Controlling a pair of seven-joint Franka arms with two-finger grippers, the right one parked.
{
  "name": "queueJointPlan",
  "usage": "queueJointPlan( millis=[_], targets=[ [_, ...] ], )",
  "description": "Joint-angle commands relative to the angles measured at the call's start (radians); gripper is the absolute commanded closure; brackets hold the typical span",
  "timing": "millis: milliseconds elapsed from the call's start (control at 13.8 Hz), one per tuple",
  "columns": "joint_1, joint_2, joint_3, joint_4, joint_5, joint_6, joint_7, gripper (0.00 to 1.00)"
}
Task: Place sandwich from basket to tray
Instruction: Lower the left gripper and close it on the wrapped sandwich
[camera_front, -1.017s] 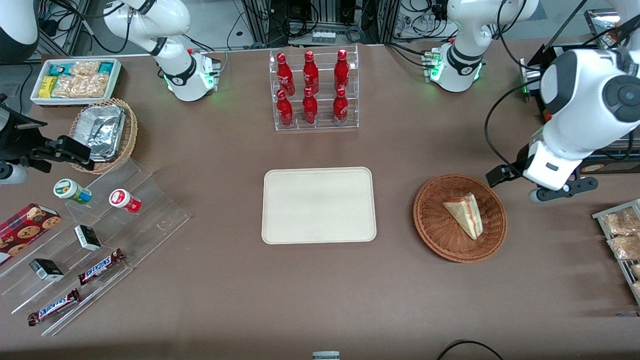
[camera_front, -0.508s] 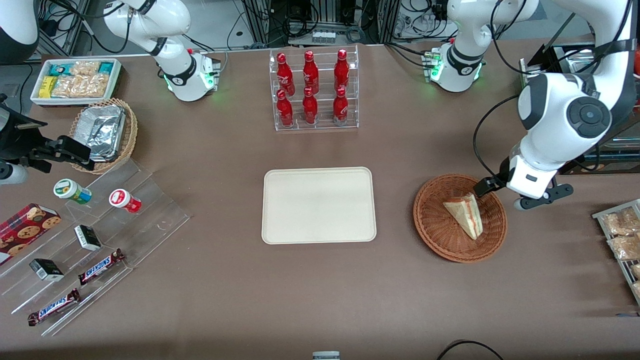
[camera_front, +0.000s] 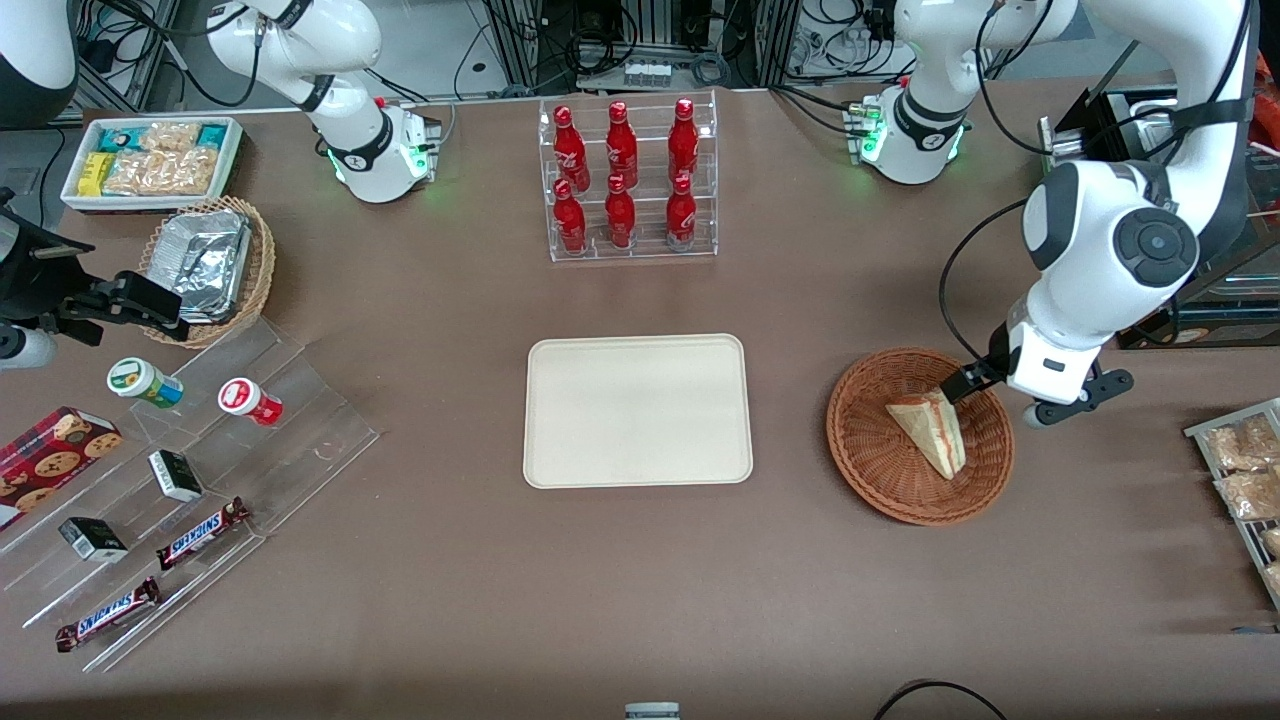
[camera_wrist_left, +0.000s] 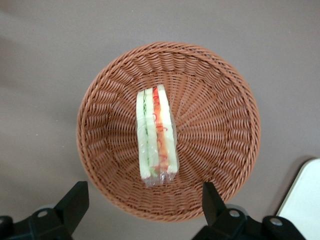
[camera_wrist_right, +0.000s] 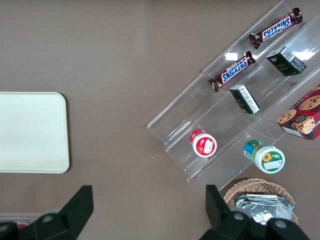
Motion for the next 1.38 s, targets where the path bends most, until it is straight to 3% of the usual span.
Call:
queueJointPlan(
  millis=[0,1162,1235,1307],
  targets=[
    [-0.006,0.02,0.0,-0.028,0.002,0.064,-0.046,0.0],
    [-0.026,0.201,0.003,-0.046,0.004,0.205,-0.071,0.01],
    [-0.025,0.203,0.003,-0.046,0.004,0.207,-0.074,0.13],
    [-0.023,0.203,0.004,-0.046,0.004,0.207,-0.077,0.35]
  ],
)
